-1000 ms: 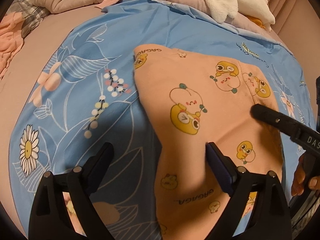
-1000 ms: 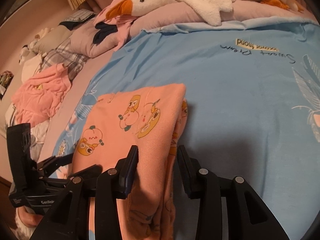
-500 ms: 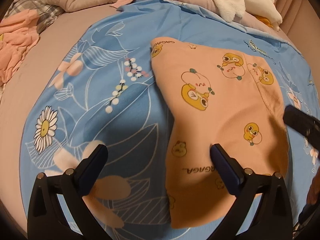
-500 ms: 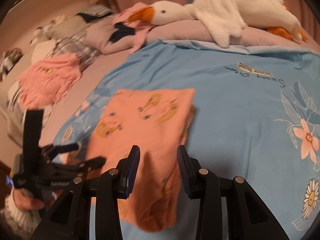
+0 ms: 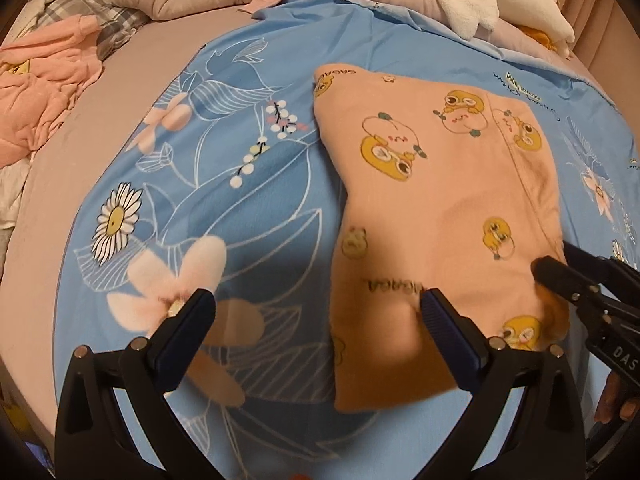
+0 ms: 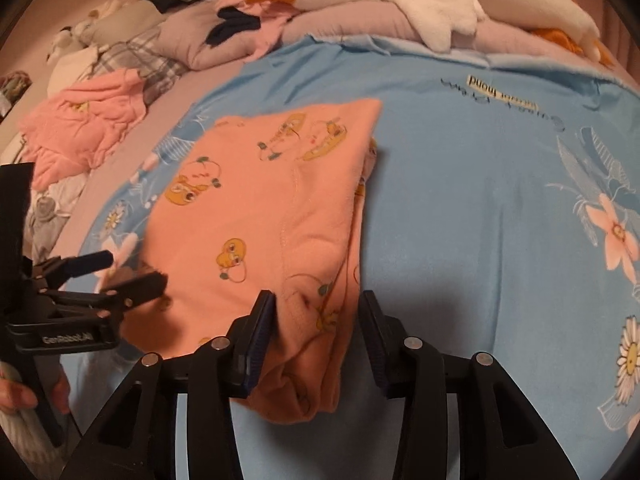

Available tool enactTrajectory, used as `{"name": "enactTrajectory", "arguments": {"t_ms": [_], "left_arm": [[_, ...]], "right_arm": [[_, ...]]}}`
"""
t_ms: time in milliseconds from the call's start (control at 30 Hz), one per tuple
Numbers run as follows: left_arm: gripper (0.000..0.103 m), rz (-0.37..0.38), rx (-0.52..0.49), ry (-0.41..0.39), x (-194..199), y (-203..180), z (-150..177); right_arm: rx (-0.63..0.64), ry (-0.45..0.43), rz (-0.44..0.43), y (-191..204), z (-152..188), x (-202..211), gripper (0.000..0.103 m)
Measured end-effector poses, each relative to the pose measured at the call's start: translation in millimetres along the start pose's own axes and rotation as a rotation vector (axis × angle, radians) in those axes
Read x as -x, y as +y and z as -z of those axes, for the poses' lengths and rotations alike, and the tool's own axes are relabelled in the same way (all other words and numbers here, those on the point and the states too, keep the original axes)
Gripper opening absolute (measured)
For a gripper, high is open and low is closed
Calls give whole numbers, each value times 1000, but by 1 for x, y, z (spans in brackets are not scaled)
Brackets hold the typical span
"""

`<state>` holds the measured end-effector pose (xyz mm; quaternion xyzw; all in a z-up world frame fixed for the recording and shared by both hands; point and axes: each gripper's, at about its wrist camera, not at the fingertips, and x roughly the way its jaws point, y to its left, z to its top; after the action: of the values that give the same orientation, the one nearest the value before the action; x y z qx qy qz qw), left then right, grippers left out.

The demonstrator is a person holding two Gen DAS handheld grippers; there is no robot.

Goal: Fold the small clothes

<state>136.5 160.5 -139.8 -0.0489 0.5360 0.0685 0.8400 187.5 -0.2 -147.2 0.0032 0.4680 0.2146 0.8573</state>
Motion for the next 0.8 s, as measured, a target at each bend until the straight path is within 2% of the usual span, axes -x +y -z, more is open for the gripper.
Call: {"name": "enactTrajectory", "arguments": {"t_ms": [133,200,333,400,433,500,567,667,800], "left_arm": [[103,-22,4,1,12,-5,10],[103,-16,5,-15,20,-8,17],[103,3,9,-35,39,-13,29],[103,34,28,-42,49,-14,35],[103,35,39,-53,56,-14,37],[103,8,43,-78,68,-15,41],[103,-13,42,-98,80,-14,45],[103,7,47,-112,95,-12,52],[103,-16,49,-142,117,-11,60]], "right_arm": [[13,-37,-4,8,8,23,47],[16,-52,-3,10,10,32,61],[26,-74,-12,17,19,53,68],[30,-85,-21,19,22,60,84],[34,-93,-32,21,25,65,88],[45,-96,-49,26,29,72,102],[59,-104,-53,30,32,78,102],[80,-120,-51,37,36,88,102],[83,-154,-46,48,41,105,102]]}}
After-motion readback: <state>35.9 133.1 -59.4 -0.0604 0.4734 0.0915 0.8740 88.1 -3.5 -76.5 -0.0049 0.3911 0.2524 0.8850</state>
